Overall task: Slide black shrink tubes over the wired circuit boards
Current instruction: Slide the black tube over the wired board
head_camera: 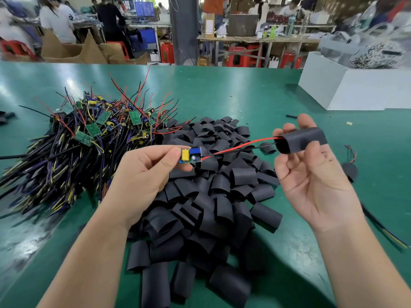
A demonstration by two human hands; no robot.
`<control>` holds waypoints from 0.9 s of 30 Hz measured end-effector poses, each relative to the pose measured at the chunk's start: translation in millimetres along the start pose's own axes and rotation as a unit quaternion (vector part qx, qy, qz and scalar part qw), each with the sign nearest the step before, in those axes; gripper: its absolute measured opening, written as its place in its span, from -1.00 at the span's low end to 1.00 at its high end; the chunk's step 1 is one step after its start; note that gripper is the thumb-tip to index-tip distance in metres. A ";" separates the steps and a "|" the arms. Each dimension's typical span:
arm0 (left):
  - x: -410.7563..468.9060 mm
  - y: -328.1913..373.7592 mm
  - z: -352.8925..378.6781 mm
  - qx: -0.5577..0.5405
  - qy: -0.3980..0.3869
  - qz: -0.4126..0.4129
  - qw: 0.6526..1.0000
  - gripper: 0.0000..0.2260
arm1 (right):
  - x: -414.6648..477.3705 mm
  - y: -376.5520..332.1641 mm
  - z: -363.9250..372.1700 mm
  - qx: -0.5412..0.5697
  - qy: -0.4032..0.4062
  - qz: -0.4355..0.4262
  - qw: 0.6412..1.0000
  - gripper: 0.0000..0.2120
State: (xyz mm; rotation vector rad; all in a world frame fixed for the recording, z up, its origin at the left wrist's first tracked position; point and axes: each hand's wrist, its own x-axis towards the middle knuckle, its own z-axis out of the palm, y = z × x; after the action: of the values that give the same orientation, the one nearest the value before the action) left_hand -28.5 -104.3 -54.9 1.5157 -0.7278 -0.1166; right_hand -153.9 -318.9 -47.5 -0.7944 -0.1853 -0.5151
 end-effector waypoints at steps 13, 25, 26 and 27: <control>-7.2 6.6 25.5 -0.064 -0.053 -0.036 0.996 -0.77 | -7.6 39.8 21.5 -0.115 0.047 0.054 0.991 -0.56; -8.0 7.8 26.0 -0.085 -0.070 -0.056 0.992 -0.81 | -7.8 35.2 18.4 -0.214 -0.001 0.035 0.976 -0.66; -8.4 7.7 27.0 -0.083 -0.073 -0.058 0.992 -0.81 | -9.1 37.4 20.6 -0.199 0.004 0.043 0.979 -0.70; -8.9 7.5 27.5 -0.080 -0.077 -0.059 0.992 -0.82 | -10.1 39.5 22.7 -0.193 0.009 0.050 0.980 -0.74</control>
State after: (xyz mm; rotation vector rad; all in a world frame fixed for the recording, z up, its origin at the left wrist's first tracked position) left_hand -51.9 -122.8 -54.1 1.4057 -0.7317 -0.3766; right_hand -141.9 -275.7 -60.3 -1.1719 -0.0268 -0.4674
